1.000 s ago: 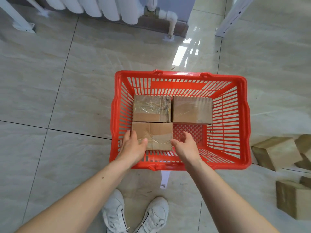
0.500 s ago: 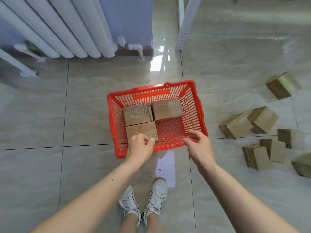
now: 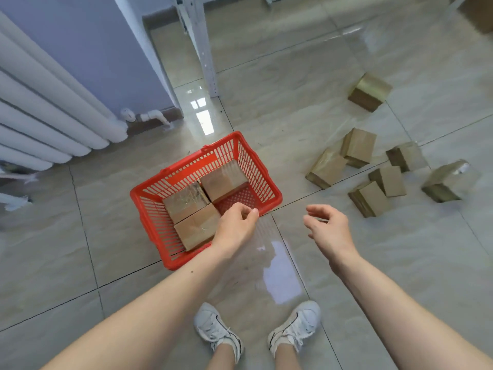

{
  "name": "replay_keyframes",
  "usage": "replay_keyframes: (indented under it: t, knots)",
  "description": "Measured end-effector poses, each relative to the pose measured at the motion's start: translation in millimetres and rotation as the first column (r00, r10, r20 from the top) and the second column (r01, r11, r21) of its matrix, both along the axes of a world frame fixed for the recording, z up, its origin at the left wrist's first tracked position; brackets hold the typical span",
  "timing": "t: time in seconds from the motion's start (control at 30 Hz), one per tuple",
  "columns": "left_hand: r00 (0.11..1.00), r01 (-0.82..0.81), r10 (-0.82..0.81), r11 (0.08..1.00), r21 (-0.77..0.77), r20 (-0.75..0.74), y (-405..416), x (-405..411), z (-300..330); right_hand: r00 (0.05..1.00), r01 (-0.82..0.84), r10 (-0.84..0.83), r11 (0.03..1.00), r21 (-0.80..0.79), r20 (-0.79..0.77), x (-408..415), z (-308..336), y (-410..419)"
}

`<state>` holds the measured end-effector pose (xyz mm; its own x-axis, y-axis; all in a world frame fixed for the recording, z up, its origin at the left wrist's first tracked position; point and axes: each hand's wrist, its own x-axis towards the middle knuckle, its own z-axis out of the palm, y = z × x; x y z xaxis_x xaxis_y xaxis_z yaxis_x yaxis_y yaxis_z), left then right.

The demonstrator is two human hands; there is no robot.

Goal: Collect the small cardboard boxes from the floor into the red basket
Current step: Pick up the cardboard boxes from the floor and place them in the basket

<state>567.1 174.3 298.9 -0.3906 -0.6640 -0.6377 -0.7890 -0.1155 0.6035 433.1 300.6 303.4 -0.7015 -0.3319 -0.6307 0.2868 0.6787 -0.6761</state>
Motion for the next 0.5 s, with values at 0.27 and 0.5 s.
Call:
replay_keyframes:
  t: [0.27,0.5]
  knots:
    - [0.996,0.078,-0.077,0.997,0.017,-0.052,82.8,-110.7,3.9,0.992,0.122,-0.122,0.993,0.008,0.03,-87.7,0.9,104.6]
    - [0.985,0.162,-0.156,0.983,0.081,-0.072,153.6,-213.7,2.0,0.98,0.198,-0.199,0.98,0.033,0.024,-181.4,2.2,195.4]
